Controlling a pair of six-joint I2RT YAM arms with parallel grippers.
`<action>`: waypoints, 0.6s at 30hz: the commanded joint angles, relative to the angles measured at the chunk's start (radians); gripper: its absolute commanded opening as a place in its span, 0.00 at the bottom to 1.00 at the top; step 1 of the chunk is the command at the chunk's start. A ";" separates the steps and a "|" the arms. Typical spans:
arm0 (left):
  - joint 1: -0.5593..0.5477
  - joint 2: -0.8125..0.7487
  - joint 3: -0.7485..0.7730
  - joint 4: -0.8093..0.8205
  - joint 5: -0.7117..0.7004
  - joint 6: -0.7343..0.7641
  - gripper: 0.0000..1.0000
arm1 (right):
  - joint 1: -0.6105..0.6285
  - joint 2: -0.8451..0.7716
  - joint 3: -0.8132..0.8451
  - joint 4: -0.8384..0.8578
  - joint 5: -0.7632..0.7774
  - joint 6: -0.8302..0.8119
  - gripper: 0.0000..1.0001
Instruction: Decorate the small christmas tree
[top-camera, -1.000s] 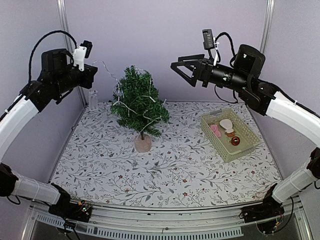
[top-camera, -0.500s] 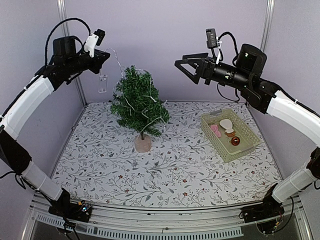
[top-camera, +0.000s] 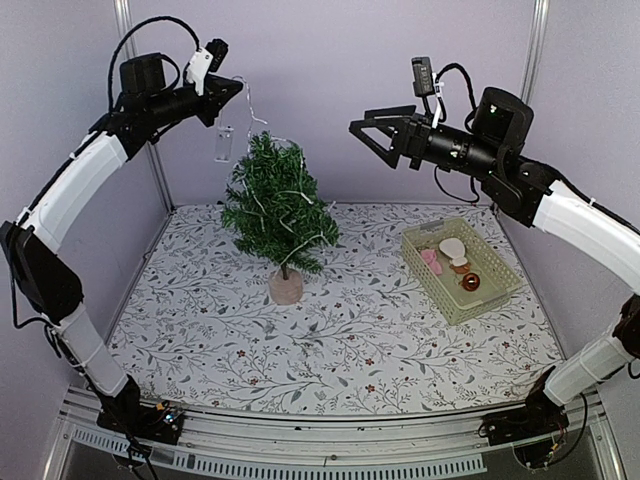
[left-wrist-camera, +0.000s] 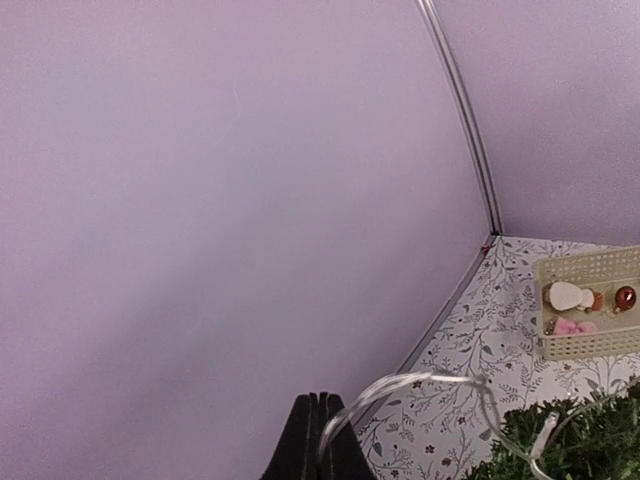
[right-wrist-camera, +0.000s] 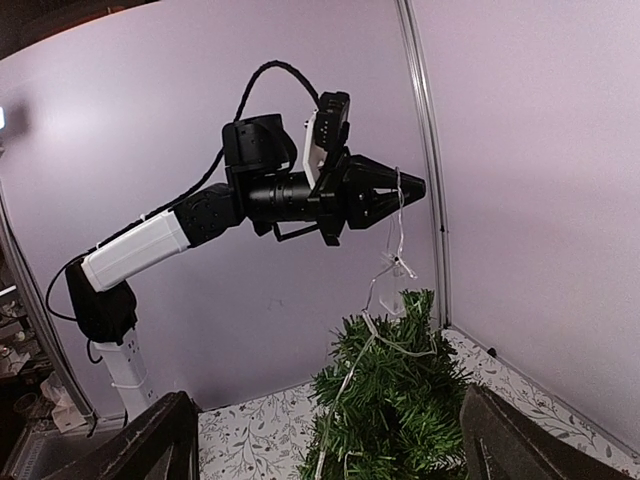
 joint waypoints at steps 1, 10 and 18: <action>0.005 0.067 0.040 0.019 0.048 0.036 0.00 | -0.009 0.006 0.036 0.000 -0.012 -0.013 0.95; 0.004 0.155 0.069 0.029 0.071 0.037 0.00 | -0.010 0.003 0.033 -0.005 -0.011 -0.018 0.95; 0.004 0.135 -0.058 0.038 0.080 0.049 0.02 | -0.015 -0.005 0.027 -0.010 -0.009 -0.023 0.96</action>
